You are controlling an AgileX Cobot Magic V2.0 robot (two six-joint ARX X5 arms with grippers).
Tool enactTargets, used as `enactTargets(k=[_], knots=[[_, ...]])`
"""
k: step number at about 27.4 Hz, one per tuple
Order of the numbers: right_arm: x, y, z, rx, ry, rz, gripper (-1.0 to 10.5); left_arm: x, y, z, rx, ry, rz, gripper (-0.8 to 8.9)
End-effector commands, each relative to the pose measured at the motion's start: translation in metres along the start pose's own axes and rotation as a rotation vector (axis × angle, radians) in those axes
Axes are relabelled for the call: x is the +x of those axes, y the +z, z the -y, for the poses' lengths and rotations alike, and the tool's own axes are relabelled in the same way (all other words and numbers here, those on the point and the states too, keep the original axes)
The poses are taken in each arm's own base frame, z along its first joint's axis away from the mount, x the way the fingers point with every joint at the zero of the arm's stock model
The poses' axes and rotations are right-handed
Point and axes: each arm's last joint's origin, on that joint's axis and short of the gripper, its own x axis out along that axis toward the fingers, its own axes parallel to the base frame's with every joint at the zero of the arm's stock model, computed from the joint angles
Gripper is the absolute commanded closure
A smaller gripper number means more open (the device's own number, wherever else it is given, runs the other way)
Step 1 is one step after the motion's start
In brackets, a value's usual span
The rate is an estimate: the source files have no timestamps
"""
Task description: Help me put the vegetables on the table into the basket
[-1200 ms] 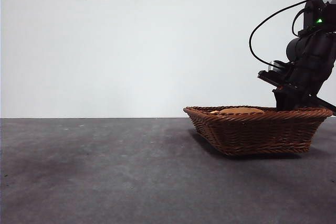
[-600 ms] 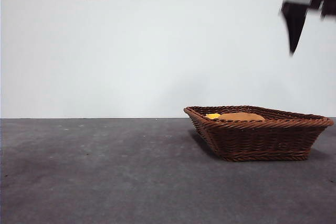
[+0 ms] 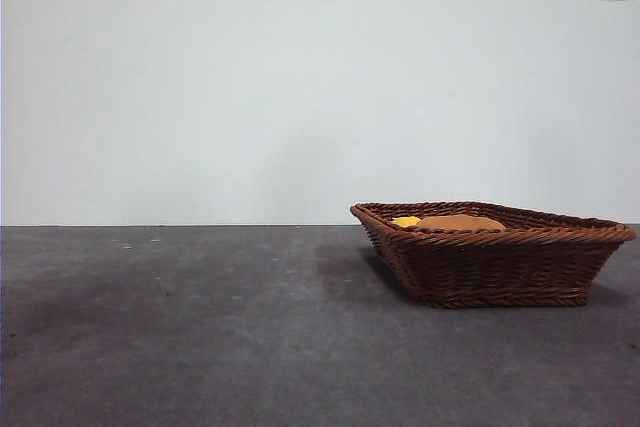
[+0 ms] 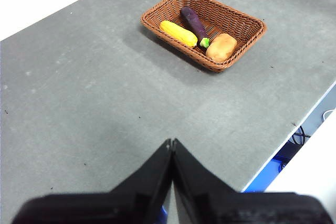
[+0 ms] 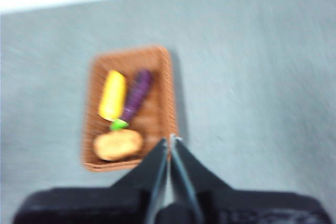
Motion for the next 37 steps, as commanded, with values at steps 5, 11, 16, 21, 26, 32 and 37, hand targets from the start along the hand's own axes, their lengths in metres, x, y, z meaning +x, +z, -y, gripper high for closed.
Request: enactTargets(k=[5,11,16,21,26,32,37], knots=[[-0.052,-0.033,-0.004,-0.008,0.060,0.128,9.6,0.006,0.004,0.001,-0.010,-0.008,-0.020,8.15],[-0.049,-0.031,-0.003,-0.005,0.026,0.120,9.6,0.020,0.011,0.004,-0.002,-0.008,-0.070,8.15],[-0.035,-0.022,-0.002,0.000,0.018,0.077,9.6,0.038,0.020,0.007,0.009,-0.008,-0.131,8.15],[-0.016,-0.011,-0.001,0.006,0.012,0.021,9.6,0.065,0.030,0.007,0.001,0.034,-0.223,8.15],[0.010,0.001,0.001,0.015,0.004,-0.056,9.6,0.084,0.035,0.000,-0.074,-0.018,-0.289,8.15],[0.052,0.016,0.004,0.028,-0.007,-0.172,9.6,0.091,0.032,-0.021,0.028,0.170,-0.246,8.15],[0.113,0.029,0.009,0.046,-0.024,-0.337,9.6,0.136,-0.024,-0.046,-0.032,0.315,0.187,8.15]])
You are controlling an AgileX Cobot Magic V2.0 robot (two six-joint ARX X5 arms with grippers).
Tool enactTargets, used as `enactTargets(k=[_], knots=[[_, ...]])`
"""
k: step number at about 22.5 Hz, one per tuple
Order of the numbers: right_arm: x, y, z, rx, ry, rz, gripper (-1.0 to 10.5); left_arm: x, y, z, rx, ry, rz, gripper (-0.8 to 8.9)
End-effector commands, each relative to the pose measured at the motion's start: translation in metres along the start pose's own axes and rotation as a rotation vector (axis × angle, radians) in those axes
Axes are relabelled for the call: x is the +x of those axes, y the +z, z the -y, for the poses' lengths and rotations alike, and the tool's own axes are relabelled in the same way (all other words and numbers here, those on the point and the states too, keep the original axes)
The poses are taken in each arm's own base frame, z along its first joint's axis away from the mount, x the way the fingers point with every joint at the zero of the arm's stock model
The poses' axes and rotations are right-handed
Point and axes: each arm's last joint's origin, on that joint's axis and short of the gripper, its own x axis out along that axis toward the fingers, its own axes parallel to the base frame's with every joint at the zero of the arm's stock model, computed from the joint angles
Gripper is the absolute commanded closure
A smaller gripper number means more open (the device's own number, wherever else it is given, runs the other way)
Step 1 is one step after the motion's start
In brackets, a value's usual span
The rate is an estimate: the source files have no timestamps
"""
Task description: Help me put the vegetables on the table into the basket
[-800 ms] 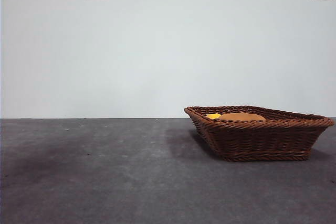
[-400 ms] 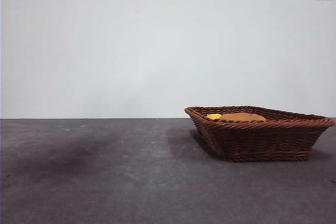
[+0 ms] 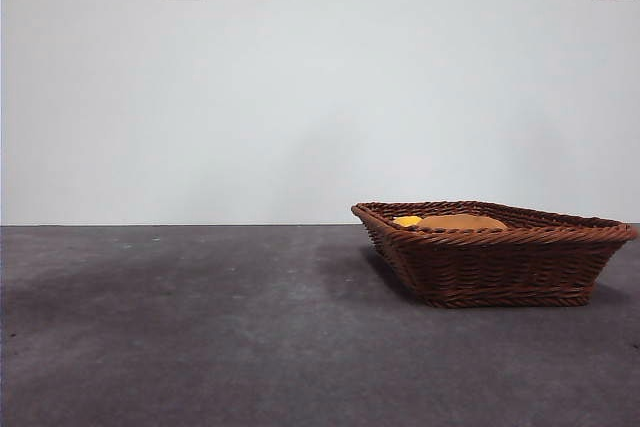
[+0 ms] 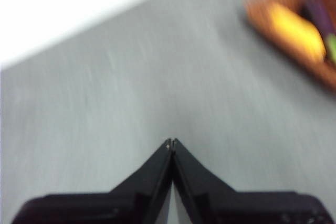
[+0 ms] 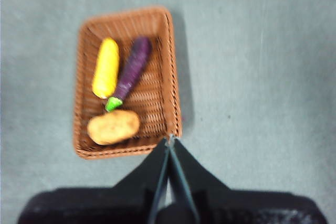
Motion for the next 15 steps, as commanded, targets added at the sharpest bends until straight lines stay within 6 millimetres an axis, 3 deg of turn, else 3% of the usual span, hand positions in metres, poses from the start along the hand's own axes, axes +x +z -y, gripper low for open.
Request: enactTargets(k=[1,5,7,11,15], knots=[[0.026,0.008,0.002,0.018,-0.014,-0.098,9.6,0.022,-0.048,0.002,-0.015,-0.036,0.225,8.15],[0.069,0.021,0.006,0.031,-0.025,-0.215,9.6,0.036,-0.122,0.008,-0.136,0.044,0.362,8.15],[0.086,0.025,0.008,0.037,-0.030,-0.262,9.6,0.038,-0.147,0.010,-0.205,0.088,0.352,8.15],[0.109,0.029,0.010,0.045,-0.037,-0.323,9.6,0.043,-0.177,0.013,-0.233,0.141,0.367,8.15],[0.117,0.036,0.011,0.039,-0.035,-0.276,9.6,0.052,-0.197,0.015,-0.246,0.164,0.335,8.15]])
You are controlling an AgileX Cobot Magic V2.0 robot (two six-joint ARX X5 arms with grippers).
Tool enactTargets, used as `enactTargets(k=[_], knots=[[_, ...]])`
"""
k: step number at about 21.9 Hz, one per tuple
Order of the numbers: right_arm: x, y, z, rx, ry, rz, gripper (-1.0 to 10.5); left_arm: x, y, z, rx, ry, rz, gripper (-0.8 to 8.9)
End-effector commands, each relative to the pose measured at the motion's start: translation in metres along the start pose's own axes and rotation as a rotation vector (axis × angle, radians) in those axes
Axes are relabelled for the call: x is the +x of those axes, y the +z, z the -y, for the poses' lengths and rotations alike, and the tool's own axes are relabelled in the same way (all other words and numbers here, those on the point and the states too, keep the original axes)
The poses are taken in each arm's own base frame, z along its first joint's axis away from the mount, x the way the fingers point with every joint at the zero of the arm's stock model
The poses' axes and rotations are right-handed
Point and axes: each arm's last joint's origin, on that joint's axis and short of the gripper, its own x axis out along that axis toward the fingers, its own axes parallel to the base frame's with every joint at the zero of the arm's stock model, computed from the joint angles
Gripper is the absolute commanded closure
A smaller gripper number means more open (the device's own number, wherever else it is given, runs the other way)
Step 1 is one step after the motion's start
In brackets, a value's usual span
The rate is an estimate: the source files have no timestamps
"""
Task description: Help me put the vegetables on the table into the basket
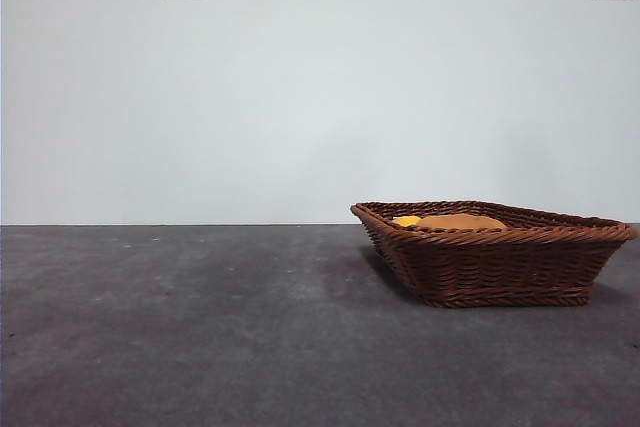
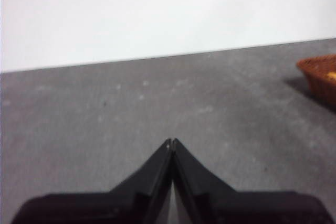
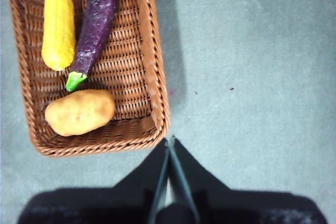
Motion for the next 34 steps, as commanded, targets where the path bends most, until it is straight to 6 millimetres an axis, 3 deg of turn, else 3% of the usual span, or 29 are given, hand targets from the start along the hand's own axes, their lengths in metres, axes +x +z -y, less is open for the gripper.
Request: enactTargets(k=[1,13,30,34], knots=[[0.002,0.007,-0.001,0.000,0.005,0.062,9.6,0.002,-0.013,0.000,-0.010,0.003,-0.014,8.15],[-0.011,0.049,-0.006,-0.053,0.051,0.528,9.6,-0.003,-0.025,-0.005,-0.052,0.130,-0.075,8.14],[-0.009,0.053,-0.006,-0.051,0.041,0.551,9.6,-0.002,-0.025,-0.005,-0.065,0.131,-0.076,8.14],[-0.023,0.047,0.001,-0.014,-0.063,0.590,9.6,-0.002,-0.025,-0.005,-0.065,0.131,-0.076,8.15]])
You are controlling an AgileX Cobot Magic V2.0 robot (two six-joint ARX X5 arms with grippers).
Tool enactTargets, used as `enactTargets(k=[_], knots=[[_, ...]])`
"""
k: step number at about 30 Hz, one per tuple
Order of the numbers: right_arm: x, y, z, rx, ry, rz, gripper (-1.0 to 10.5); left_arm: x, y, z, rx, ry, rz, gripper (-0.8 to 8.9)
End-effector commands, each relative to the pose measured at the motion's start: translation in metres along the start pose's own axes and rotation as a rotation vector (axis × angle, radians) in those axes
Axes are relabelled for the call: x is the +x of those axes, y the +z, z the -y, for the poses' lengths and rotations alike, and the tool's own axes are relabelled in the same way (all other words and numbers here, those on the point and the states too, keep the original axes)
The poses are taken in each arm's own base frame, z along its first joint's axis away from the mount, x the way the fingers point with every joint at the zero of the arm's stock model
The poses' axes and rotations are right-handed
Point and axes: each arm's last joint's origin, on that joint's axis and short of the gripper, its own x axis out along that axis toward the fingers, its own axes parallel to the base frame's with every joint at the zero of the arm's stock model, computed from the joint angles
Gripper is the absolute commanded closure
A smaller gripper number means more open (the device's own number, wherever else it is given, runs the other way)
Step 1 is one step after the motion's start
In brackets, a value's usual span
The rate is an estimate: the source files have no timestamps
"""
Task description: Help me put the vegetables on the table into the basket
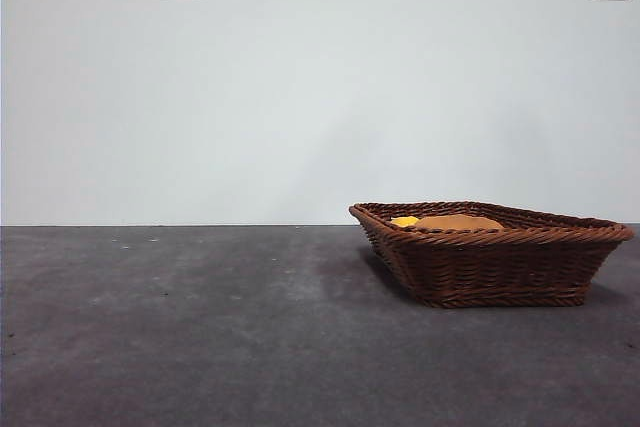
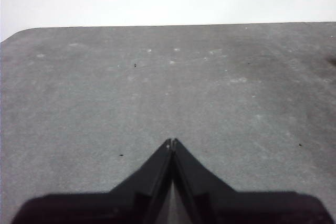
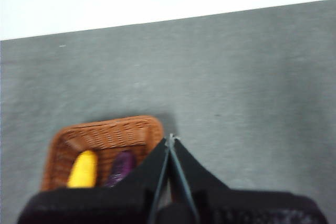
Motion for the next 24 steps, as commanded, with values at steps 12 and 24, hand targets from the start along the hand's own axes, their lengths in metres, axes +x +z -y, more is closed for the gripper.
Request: enactTargets(k=[12,24], knots=[[-0.121,-0.023,-0.005,-0.036,-0.057,0.361,9.6,0.002,-0.003,0.000,-0.011,0.005,-0.010,8.15],[-0.142,-0.154,0.016,-0.074,-0.317,0.740,9.6,0.002,-0.004,0.000,-0.011,0.005,-0.016,8.14]])
